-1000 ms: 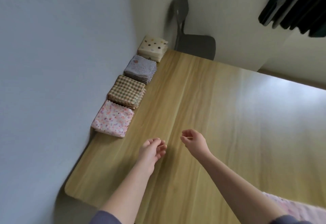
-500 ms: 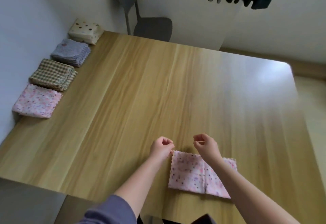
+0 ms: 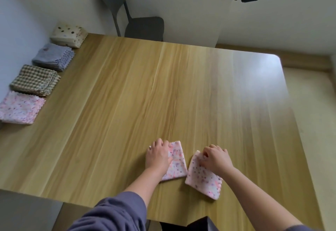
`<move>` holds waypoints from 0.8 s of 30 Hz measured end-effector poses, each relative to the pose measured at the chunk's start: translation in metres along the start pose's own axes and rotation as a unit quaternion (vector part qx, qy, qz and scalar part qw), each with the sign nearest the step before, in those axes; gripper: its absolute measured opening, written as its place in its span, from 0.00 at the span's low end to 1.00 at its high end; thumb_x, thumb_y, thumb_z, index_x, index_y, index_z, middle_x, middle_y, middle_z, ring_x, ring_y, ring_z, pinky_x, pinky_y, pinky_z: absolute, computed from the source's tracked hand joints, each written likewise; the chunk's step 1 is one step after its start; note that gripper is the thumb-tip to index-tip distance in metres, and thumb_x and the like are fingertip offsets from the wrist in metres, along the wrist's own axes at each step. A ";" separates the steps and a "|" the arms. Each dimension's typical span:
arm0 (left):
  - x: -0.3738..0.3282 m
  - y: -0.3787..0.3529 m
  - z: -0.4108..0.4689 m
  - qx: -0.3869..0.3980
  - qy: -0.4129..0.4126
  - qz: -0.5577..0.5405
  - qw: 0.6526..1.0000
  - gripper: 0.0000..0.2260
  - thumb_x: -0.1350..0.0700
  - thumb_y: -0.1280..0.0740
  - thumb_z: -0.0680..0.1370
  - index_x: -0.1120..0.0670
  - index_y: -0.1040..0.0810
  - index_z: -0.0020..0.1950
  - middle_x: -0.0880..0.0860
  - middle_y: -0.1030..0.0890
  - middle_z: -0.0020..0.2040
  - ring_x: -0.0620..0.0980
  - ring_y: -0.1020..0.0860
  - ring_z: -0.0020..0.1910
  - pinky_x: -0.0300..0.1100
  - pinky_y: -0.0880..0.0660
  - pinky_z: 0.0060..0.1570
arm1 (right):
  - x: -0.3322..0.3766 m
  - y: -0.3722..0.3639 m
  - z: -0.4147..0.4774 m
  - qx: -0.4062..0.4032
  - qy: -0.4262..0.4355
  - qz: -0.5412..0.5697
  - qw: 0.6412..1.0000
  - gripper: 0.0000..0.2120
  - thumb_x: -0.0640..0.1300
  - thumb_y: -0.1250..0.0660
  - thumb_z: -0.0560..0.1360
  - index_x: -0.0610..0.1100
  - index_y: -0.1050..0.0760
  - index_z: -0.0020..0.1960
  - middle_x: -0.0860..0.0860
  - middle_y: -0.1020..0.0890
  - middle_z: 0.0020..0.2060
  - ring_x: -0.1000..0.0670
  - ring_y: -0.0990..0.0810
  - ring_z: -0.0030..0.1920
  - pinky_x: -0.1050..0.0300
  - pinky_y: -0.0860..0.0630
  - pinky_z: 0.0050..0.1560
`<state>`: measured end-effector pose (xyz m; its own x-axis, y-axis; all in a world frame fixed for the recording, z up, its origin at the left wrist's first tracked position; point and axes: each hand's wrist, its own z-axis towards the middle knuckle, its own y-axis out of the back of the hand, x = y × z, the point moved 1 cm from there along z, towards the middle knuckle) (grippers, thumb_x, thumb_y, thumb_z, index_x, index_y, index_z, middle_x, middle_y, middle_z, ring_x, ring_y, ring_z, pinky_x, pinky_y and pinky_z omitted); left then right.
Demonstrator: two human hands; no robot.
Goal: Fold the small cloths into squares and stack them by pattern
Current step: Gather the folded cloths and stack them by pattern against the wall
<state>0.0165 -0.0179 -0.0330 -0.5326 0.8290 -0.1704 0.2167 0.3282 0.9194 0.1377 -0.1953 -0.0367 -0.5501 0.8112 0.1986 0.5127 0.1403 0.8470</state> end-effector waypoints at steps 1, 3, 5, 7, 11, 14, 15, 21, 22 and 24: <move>0.002 0.002 0.002 -0.015 0.020 0.008 1.000 0.22 0.44 0.33 0.76 0.50 0.33 0.65 0.50 0.31 0.61 0.51 0.31 0.61 0.45 0.33 0.58 | -0.002 0.000 0.001 -0.006 -0.010 0.015 1.000 0.08 0.53 0.41 0.78 0.50 0.27 0.47 0.54 0.25 0.45 0.52 0.26 0.48 0.57 0.31 0.51; 0.005 0.003 0.004 -0.021 0.045 0.010 0.999 0.26 0.42 0.33 0.75 0.50 0.36 0.68 0.50 0.31 0.64 0.50 0.31 0.63 0.46 0.35 0.60 | -0.006 0.001 0.002 -0.023 -0.034 0.053 0.998 0.07 0.49 0.41 0.77 0.48 0.30 0.43 0.53 0.26 0.41 0.51 0.26 0.43 0.57 0.30 0.43; 0.007 0.002 0.005 -0.007 0.077 0.001 0.997 0.28 0.41 0.32 0.74 0.50 0.37 0.69 0.50 0.29 0.64 0.50 0.30 0.64 0.47 0.35 0.61 | -0.008 0.004 0.003 -0.036 -0.064 0.094 0.993 0.08 0.46 0.42 0.77 0.46 0.34 0.40 0.52 0.27 0.37 0.51 0.29 0.35 0.58 0.33 0.34; 0.009 0.001 0.004 0.008 0.125 -0.014 0.992 0.29 0.38 0.32 0.73 0.50 0.36 0.67 0.50 0.27 0.63 0.50 0.28 0.63 0.48 0.36 0.61 | -0.011 0.008 0.004 -0.032 -0.084 0.129 0.988 0.07 0.46 0.41 0.77 0.45 0.34 0.42 0.50 0.25 0.36 0.51 0.30 0.33 0.57 0.34 0.32; 0.012 0.009 0.002 -0.056 0.144 0.028 0.988 0.22 0.41 0.31 0.73 0.50 0.33 0.61 0.50 0.28 0.58 0.50 0.28 0.58 0.47 0.33 0.56 | -0.015 0.013 0.006 -0.002 -0.115 0.231 0.966 0.10 0.52 0.37 0.78 0.50 0.35 0.53 0.53 0.24 0.40 0.52 0.22 0.39 0.57 0.27 0.33; 0.007 0.005 0.001 -0.072 0.020 0.019 0.997 0.17 0.45 0.34 0.76 0.51 0.30 0.59 0.50 0.27 0.57 0.51 0.26 0.55 0.45 0.32 0.53 | -0.015 0.014 0.008 0.017 -0.134 0.281 0.950 0.11 0.54 0.35 0.76 0.49 0.33 0.50 0.53 0.24 0.42 0.53 0.25 0.40 0.60 0.30 0.36; 0.002 0.002 -0.001 -0.035 -0.014 -0.009 0.999 0.17 0.44 0.35 0.76 0.52 0.30 0.60 0.50 0.27 0.59 0.51 0.26 0.57 0.44 0.31 0.53 | -0.014 0.013 0.010 0.025 -0.135 0.285 0.949 0.10 0.51 0.34 0.75 0.46 0.32 0.46 0.52 0.25 0.39 0.53 0.27 0.38 0.60 0.32 0.35; -0.016 -0.011 -0.007 0.037 -0.008 0.040 0.998 0.26 0.50 0.35 0.76 0.54 0.39 0.72 0.52 0.33 0.66 0.52 0.30 0.62 0.45 0.27 0.51 | -0.014 0.016 0.014 0.058 -0.138 0.351 0.924 0.13 0.44 0.37 0.74 0.37 0.25 0.54 0.42 0.20 0.47 0.46 0.21 0.46 0.53 0.23 0.45; -0.016 -0.010 -0.007 0.028 -0.007 0.054 0.998 0.26 0.55 0.35 0.77 0.54 0.40 0.73 0.52 0.33 0.67 0.52 0.30 0.62 0.45 0.27 0.50 | -0.015 0.018 0.013 0.059 -0.136 0.364 0.919 0.15 0.44 0.37 0.74 0.37 0.25 0.57 0.42 0.20 0.49 0.45 0.20 0.50 0.50 0.23 0.50; -0.011 -0.008 -0.005 0.027 0.002 0.055 0.998 0.26 0.59 0.35 0.76 0.53 0.39 0.72 0.51 0.33 0.66 0.52 0.30 0.62 0.44 0.27 0.48 | -0.016 0.020 0.012 0.070 -0.128 0.401 0.904 0.13 0.44 0.37 0.75 0.39 0.25 0.57 0.44 0.19 0.48 0.46 0.20 0.49 0.52 0.24 0.51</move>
<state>0.0163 -0.0315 -0.0364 -0.5062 0.8597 -0.0680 0.3178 0.2593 0.9120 0.1646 -0.1985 -0.0291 0.1979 0.7858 0.5860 0.7667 -0.4966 0.4070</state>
